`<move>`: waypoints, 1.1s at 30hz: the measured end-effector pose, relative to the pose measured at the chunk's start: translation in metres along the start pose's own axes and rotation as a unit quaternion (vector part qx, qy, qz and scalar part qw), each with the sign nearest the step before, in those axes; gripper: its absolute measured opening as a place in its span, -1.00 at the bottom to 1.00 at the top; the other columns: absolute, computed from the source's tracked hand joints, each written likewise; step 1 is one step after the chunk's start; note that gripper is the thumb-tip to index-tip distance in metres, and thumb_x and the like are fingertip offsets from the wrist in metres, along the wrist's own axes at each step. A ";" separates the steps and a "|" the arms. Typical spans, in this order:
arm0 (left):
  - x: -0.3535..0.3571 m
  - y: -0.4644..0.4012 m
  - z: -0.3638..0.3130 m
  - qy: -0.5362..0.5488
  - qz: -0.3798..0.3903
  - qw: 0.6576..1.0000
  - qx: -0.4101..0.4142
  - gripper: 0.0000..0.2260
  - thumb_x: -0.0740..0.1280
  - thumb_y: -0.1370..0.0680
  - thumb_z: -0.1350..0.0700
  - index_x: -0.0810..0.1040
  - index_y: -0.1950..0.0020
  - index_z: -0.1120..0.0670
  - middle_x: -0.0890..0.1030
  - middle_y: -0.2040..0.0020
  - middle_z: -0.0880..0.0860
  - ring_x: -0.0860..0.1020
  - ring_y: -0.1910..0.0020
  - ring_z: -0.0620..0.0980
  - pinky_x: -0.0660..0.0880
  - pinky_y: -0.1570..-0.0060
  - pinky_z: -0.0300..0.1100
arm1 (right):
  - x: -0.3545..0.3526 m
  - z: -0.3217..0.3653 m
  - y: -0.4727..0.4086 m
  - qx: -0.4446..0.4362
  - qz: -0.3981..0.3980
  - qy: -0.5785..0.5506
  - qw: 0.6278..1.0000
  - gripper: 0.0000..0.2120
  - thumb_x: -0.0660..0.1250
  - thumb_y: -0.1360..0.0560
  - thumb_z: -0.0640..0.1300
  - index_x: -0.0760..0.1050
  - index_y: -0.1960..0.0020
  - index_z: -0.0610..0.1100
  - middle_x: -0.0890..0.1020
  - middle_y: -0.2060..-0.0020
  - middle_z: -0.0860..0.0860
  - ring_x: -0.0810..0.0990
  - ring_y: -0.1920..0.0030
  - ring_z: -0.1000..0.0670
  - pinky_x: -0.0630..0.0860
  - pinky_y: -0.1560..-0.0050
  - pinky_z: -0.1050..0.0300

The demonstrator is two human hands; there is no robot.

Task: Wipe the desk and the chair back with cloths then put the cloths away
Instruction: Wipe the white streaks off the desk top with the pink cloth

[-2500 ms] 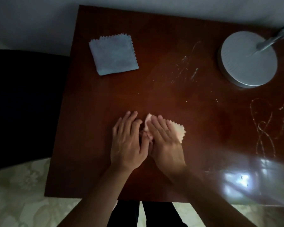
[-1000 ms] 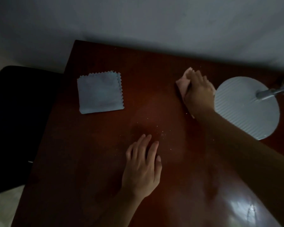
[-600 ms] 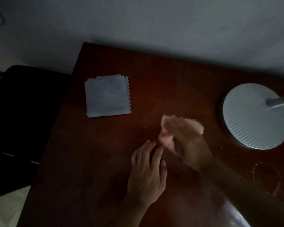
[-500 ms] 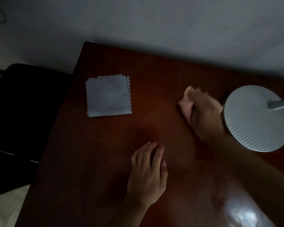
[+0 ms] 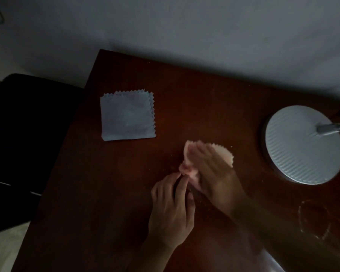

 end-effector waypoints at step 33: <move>-0.018 0.006 0.011 0.069 -0.077 0.990 -0.099 -0.68 0.23 -0.56 0.02 0.43 -0.30 0.05 0.47 -0.29 0.05 0.40 -0.31 -0.02 0.25 -0.34 -0.07 | 0.029 0.030 -0.020 0.078 0.040 -0.002 0.996 -0.51 0.05 -0.65 0.01 0.36 -0.43 -0.28 0.42 -0.40 -0.20 0.32 -0.45 -0.19 0.26 -0.45 -0.20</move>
Point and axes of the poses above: each hand's wrist, its own y-axis away from the middle knuckle, its own x-axis out of the palm, z = x × y, the point moved 2 cm from there along -y, towards the middle knuckle
